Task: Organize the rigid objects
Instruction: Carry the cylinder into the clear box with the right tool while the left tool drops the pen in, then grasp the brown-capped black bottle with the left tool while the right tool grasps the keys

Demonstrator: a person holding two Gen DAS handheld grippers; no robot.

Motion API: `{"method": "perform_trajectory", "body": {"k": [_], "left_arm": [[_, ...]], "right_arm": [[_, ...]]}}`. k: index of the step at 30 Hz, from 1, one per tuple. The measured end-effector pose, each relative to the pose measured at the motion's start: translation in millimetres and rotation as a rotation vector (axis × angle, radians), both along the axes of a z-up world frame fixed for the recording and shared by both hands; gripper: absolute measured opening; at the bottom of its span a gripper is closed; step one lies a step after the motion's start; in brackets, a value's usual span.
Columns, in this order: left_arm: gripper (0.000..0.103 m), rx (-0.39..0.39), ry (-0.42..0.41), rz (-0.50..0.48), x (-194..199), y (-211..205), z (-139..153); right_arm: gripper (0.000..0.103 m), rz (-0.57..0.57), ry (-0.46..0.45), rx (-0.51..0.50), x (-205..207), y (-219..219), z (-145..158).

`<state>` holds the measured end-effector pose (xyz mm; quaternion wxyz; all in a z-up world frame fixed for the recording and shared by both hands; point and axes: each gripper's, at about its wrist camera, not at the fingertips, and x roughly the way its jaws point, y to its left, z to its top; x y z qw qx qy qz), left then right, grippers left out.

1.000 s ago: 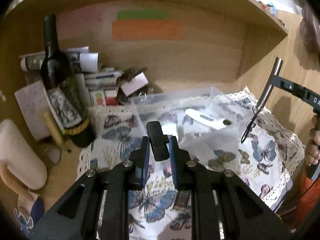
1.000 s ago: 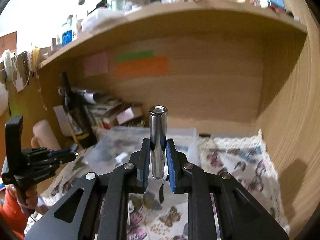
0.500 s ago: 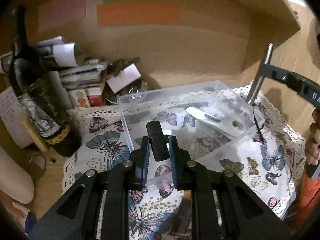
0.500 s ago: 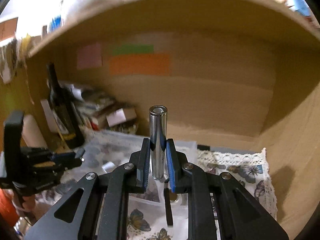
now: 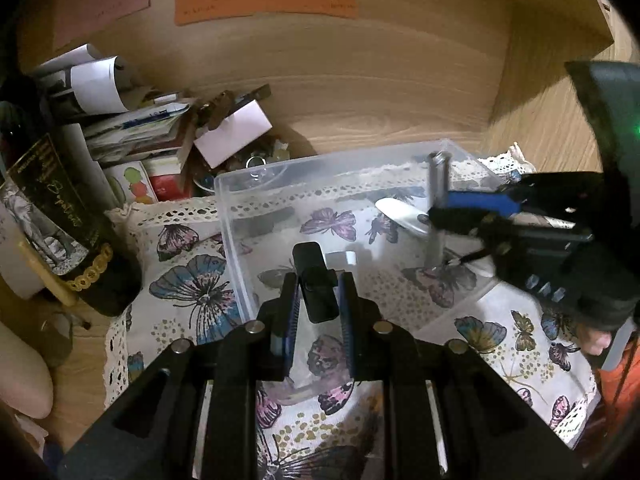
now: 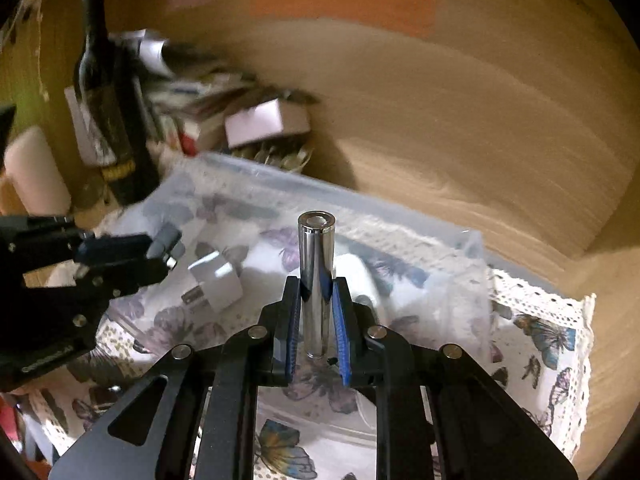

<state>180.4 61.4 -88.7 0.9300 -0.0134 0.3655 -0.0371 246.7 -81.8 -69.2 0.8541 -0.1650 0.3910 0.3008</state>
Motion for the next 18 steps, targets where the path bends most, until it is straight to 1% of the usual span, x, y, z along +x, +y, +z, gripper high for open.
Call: {"method": "perform_trajectory", "body": {"k": [4,9,11,12,13,14,16,17,18], "left_arm": [[0.019,-0.006,0.002,0.005,1,2,0],[0.021,-0.048,0.025,0.001,1,4,4],[0.021,-0.052,0.024,0.002,-2,3,6],[0.022,-0.053,0.018,0.000,-4,2,9],[0.024,-0.051,0.009,-0.001,-8,0,13],[0.025,-0.050,0.001,-0.001,-11,0,16],[0.033,-0.049,-0.016,-0.001,-17,-1,22],[0.036,-0.046,-0.033,0.001,-23,-1,27],[0.041,-0.042,-0.045,0.003,-27,0,30]], "right_arm": [[0.014,0.013,0.017,-0.019,-1,10,-6],[0.016,-0.002,0.024,0.006,-4,9,-3],[0.019,-0.010,0.018,0.031,-7,8,3],[0.023,-0.017,0.010,0.045,-10,5,7],[0.028,-0.023,0.001,0.058,-12,2,11],[0.029,-0.029,-0.008,0.073,-15,-2,16],[0.033,-0.041,-0.026,0.105,-22,-10,27],[0.034,-0.044,-0.033,0.121,-26,-14,32],[0.036,-0.048,-0.044,0.137,-30,-19,38]]}}
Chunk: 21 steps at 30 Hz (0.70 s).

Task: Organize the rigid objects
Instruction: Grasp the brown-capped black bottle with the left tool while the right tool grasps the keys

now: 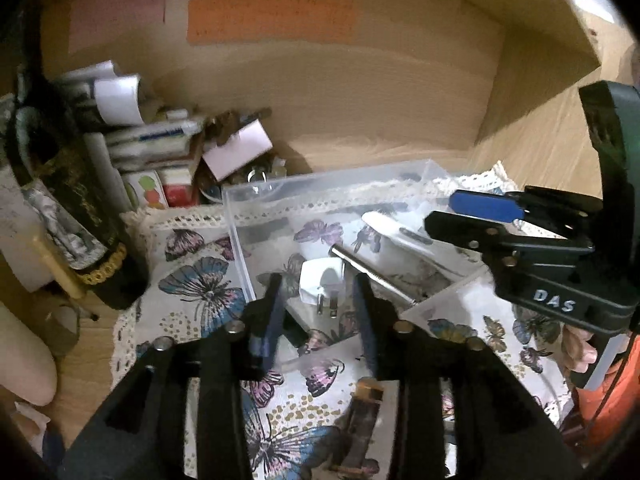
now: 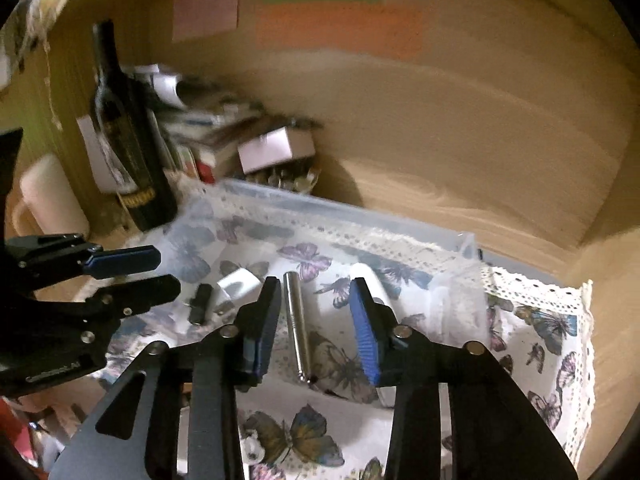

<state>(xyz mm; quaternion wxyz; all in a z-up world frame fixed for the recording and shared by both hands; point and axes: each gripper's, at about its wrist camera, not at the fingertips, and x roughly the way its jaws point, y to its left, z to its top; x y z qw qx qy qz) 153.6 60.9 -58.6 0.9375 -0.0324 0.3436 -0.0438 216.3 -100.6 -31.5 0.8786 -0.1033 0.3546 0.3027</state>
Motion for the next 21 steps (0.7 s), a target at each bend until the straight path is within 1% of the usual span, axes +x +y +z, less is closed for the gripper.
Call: {"method": "perform_trajectory", "body": {"k": [1,2,3,4,5,6,7,10,13,17,21], "left_arm": [[0.047,0.010,-0.019,0.004,-6,-1,5],[0.050,0.017,-0.035,0.010,-11,0,9],[0.057,0.023,-0.049,0.015,-16,0,13],[0.065,0.027,-0.067,0.020,-22,0,17],[0.069,0.031,-0.079,0.025,-27,1,20],[0.079,0.035,-0.088,0.030,-32,0,23],[0.086,0.039,-0.097,0.035,-36,0,25],[0.091,0.068,-0.117,0.051,-51,-2,27],[0.092,0.078,-0.100,0.052,-59,-3,21],[0.092,0.079,-0.034,0.042,-64,-2,0],[0.092,0.054,0.033,0.020,-62,-2,-23]], "right_arm": [[0.042,-0.004,-0.011,0.013,-4,-4,5],[0.046,-0.010,-0.026,0.025,-9,-8,9],[0.052,-0.017,-0.044,0.039,-15,-12,14],[0.055,-0.021,-0.055,0.049,-19,-15,17],[0.056,-0.024,-0.066,0.059,-25,-19,21],[0.057,-0.027,-0.072,0.068,-31,-23,23],[0.058,-0.021,-0.077,0.072,-36,-27,25],[0.060,-0.026,-0.079,0.087,-50,-35,26],[0.060,-0.022,-0.067,0.085,-61,-39,18],[0.061,-0.017,-0.016,0.073,-69,-39,-1],[0.060,-0.021,0.055,0.049,-70,-37,-26]]}}
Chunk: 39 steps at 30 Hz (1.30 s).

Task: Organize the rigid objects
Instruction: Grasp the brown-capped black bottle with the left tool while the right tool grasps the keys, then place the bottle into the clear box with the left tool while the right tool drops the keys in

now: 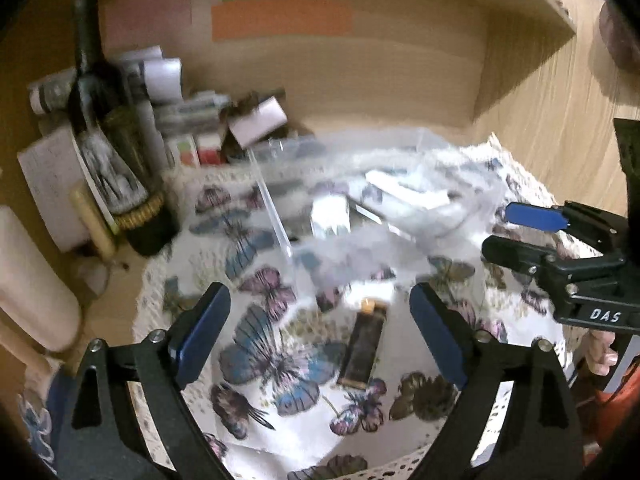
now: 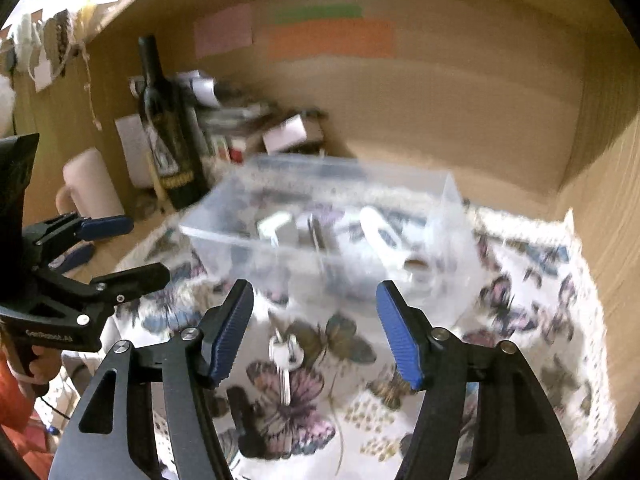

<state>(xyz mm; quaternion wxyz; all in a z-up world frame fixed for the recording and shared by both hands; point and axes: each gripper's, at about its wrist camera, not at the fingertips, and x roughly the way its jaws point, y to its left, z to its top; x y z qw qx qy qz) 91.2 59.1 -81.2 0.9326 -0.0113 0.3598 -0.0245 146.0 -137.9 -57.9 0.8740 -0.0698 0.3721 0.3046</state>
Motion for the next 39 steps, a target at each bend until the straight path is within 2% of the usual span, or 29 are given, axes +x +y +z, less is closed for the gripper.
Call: {"method": "perform_trajectory", "body": {"k": [2,4,6,10,12,15,16,19,20,22,24,32,39], "left_arm": [[0.085,-0.016,0.041,-0.021,1,-2,-12],[0.074,-0.021,0.077,-0.041,4,-6,-21],[0.069,-0.025,0.117,-0.066,9,-11,-33],[0.053,-0.020,0.179,-0.104,17,-20,-51],[0.046,-0.036,0.220,-0.122,22,-21,-59],[0.043,-0.023,0.210,-0.132,20,-25,-61],[0.035,-0.025,0.207,-0.136,19,-25,-61],[0.023,-0.007,0.196,-0.140,19,-28,-62],[0.023,-0.010,0.195,-0.145,20,-28,-62],[0.023,-0.018,0.192,-0.148,20,-28,-62],[0.023,-0.023,0.185,-0.141,19,-26,-61],[0.023,-0.034,0.117,-0.102,5,-12,-43],[0.023,-0.043,0.009,-0.069,-5,-4,-13]], "right_arm": [[0.060,0.016,0.054,-0.009,2,2,-14],[0.060,0.024,0.091,-0.025,4,4,-25],[0.060,0.044,0.134,-0.043,8,9,-37],[0.050,0.072,0.182,-0.077,12,19,-52],[0.049,0.086,0.210,-0.090,15,24,-59],[0.049,0.083,0.195,-0.104,14,28,-61],[0.049,0.083,0.189,-0.110,14,30,-61],[0.046,0.088,0.133,-0.172,9,42,-63],[0.042,0.099,0.118,-0.184,8,45,-63],[0.029,0.122,0.097,-0.199,5,50,-62],[0.023,0.130,0.092,-0.196,4,50,-62],[0.023,0.066,0.102,-0.135,8,35,-52],[0.023,0.009,0.028,-0.052,4,12,-18]]}}
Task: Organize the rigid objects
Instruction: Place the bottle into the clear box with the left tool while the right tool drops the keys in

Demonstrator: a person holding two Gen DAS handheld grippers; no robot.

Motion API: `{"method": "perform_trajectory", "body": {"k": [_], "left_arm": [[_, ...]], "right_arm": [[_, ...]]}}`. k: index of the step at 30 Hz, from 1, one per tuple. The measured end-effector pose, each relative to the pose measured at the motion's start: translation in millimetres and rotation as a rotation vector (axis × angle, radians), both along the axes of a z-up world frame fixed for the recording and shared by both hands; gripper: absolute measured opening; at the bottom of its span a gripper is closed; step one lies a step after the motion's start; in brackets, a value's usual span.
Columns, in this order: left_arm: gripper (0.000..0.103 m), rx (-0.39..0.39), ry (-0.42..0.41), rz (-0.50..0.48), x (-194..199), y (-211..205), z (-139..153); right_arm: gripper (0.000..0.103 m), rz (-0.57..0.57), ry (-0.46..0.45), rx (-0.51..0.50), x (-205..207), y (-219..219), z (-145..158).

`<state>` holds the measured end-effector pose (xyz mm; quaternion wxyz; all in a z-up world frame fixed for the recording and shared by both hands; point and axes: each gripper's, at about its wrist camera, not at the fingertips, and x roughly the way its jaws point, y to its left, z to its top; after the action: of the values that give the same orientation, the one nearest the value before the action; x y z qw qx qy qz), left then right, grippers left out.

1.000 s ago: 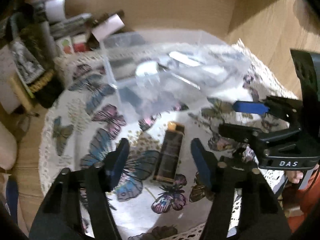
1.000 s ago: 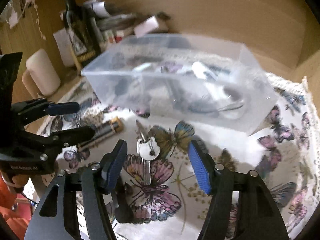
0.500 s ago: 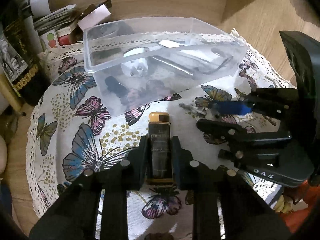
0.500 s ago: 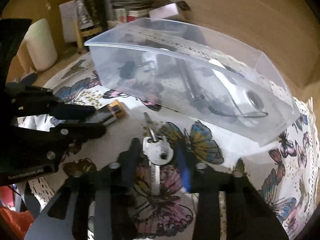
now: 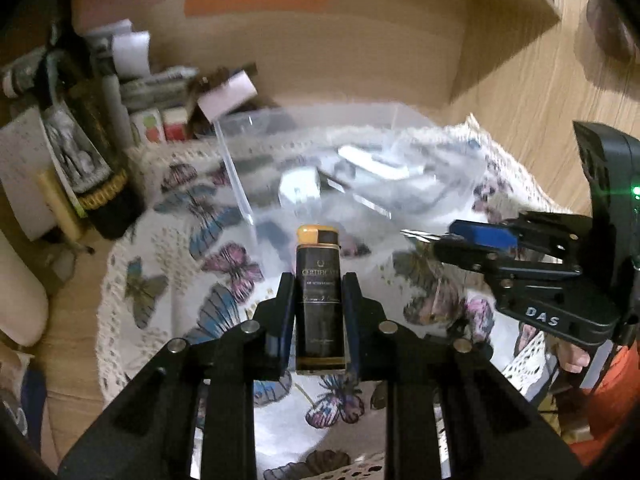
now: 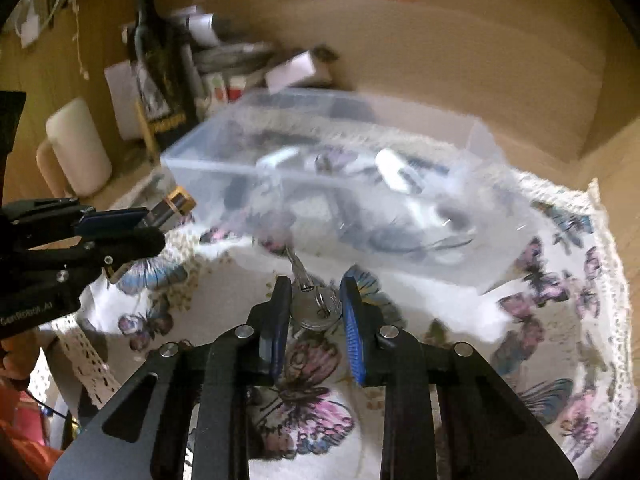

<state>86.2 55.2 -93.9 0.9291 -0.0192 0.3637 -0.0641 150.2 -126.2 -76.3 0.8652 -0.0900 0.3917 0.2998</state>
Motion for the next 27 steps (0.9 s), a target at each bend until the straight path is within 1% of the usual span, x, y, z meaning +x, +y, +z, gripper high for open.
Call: {"method": "perform_trajectory", "body": {"k": [5,15,20,23,24,27], "left_arm": [[0.023,-0.010,-0.063,0.029,-2,6,19],[0.023,-0.012,-0.142,0.052,12,7,48],[0.023,-0.035,-0.146,0.049,27,9,56],[0.023,-0.025,-0.142,0.051,39,8,57],[0.023,-0.014,-0.155,0.047,44,8,56],[0.023,-0.008,-0.129,0.053,59,8,50]], "right_arm": [[0.023,-0.028,-0.064,0.050,-2,-13,25],[0.023,-0.076,-0.192,0.126,10,-29,70],[0.023,-0.075,-0.221,0.155,24,-26,85],[0.023,-0.071,-0.222,0.160,36,-21,88],[0.023,-0.069,-0.218,0.162,39,-19,88],[0.023,-0.061,-0.206,0.160,48,-12,84]]}}
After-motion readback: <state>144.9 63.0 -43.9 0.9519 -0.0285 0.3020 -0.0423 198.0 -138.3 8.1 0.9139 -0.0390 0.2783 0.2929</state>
